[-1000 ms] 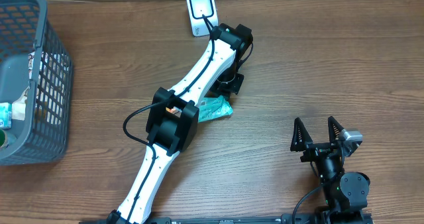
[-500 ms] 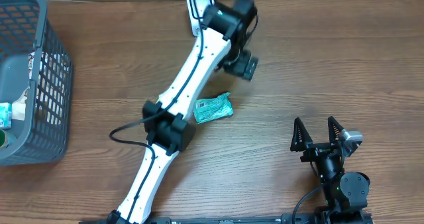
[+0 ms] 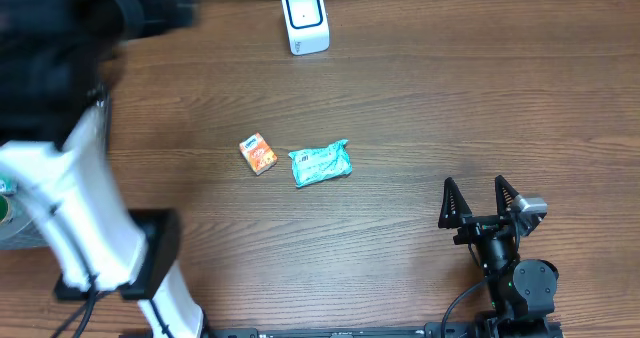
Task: Scan the item barcode
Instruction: 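Move the left gripper back into the basket toward the bread bag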
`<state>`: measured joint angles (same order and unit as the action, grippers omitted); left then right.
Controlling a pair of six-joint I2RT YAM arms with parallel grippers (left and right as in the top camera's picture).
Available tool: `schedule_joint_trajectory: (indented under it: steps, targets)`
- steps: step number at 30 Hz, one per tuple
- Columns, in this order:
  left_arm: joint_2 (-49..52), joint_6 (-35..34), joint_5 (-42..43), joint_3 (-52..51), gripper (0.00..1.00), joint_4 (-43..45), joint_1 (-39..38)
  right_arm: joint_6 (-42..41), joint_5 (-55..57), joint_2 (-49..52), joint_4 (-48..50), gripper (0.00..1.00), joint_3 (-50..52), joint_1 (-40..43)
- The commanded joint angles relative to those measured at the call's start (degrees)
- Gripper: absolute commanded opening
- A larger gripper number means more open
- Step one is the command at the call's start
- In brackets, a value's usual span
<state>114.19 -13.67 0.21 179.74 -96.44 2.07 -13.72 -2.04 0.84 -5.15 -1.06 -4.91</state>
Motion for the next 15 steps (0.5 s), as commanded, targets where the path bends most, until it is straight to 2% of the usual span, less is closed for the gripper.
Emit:
schedule_joint_trajectory:
  steps: [1,4,8,15]
  targets:
    - [-1.46,-1.77,1.84,0.26,1.0,-0.37,8.57,0.09,0.7,-0.68,0.37,1.0,0.61,-0.22]
    - [-1.66,-2.1,3.08,-0.02,1.0,-0.35,16.96,0.09,0.7,-0.68,0.37,1.0,0.61,-0.22]
    - [-1.57,-6.34,2.27,-4.42,1.0,-0.35,26.53,0.09,0.7,-0.68,0.37,1.0,0.61,-0.22]
    - [-1.03,-7.37,1.46,-16.35,1.0,-0.35,37.33,0.09,0.7,-0.68,0.37,1.0,0.61,-0.22]
